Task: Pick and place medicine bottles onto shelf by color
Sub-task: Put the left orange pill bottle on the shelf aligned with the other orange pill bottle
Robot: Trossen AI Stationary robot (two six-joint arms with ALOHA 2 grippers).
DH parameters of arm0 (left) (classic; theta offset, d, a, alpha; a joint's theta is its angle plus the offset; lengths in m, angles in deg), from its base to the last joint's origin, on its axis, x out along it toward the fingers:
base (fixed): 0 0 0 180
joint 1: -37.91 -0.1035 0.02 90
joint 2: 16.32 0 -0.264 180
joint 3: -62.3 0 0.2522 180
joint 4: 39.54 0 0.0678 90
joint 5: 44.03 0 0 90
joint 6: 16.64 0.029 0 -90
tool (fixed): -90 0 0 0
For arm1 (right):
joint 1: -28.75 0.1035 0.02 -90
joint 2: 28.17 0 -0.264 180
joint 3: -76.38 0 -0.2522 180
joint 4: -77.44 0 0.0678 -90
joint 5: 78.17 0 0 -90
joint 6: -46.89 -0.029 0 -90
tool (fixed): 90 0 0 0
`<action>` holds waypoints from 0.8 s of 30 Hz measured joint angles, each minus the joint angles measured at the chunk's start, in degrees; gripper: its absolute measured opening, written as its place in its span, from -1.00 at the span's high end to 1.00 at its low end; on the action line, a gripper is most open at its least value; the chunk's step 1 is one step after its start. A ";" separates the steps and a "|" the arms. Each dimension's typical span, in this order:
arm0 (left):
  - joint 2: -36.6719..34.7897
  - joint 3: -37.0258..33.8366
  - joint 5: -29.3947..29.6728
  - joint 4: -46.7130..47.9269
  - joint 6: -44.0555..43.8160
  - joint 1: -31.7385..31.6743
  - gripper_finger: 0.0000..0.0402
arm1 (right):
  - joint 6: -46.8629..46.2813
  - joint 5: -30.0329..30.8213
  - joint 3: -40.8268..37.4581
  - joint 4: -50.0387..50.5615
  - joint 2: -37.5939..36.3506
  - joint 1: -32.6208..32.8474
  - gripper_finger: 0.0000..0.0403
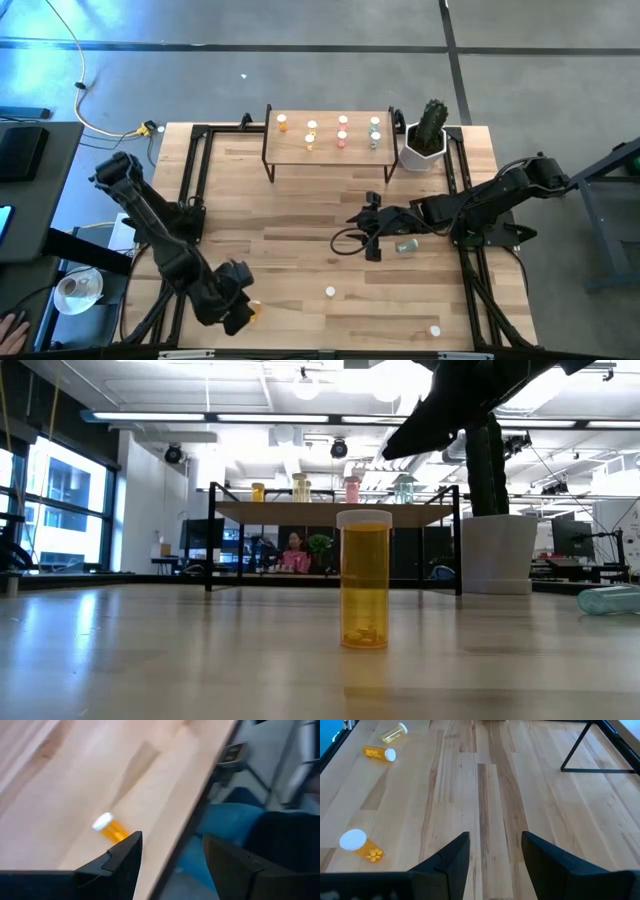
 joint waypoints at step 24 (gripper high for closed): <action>17.62 2.06 -7.17 3.57 -7.47 0.17 0.01 | -0.02 0.04 0.00 -0.50 0.00 0.00 0.16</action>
